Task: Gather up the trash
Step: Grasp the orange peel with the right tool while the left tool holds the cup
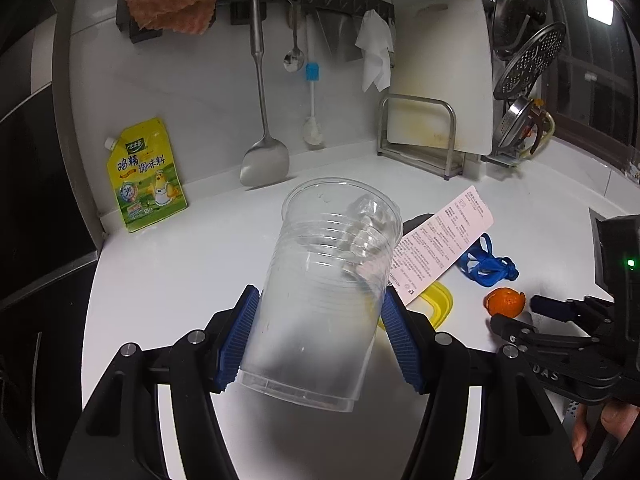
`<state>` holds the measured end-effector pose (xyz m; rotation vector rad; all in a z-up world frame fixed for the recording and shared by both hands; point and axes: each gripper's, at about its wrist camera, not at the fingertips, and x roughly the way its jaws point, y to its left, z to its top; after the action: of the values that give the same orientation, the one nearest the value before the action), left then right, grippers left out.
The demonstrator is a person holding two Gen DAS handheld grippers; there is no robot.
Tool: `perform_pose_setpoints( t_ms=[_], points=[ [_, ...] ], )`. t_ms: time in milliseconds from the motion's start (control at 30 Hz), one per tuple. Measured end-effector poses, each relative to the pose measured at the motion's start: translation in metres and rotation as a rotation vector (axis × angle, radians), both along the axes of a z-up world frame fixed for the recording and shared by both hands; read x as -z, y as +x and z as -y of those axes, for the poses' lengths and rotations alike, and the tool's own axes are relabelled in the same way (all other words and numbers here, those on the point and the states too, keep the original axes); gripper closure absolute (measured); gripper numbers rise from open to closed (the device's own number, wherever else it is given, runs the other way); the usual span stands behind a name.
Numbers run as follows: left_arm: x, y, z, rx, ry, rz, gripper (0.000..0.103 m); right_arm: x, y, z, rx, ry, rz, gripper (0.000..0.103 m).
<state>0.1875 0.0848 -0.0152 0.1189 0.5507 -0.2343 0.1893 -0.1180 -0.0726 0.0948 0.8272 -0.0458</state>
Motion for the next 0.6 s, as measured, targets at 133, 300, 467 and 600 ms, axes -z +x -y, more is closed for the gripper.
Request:
perform_pose_setpoints(
  t_ms=[133,300,467,600],
  points=[
    [0.001,-0.001,0.003,0.003,0.005,0.004,0.042,0.0,0.005,-0.004,-0.004,-0.024,0.003,0.051],
    [0.001,-0.002,0.003,0.0,0.008,0.007,0.042,0.0,0.004,-0.005,-0.018,-0.032,0.014,0.078],
    [0.001,0.0,0.001,-0.003,-0.01,-0.002,0.042,-0.001,-0.007,-0.002,-0.026,0.0,0.033,0.081],
    [0.003,0.002,-0.001,0.013,-0.029,-0.021,0.042,-0.005,-0.02,-0.002,-0.039,0.007,0.045,0.082]
  ],
)
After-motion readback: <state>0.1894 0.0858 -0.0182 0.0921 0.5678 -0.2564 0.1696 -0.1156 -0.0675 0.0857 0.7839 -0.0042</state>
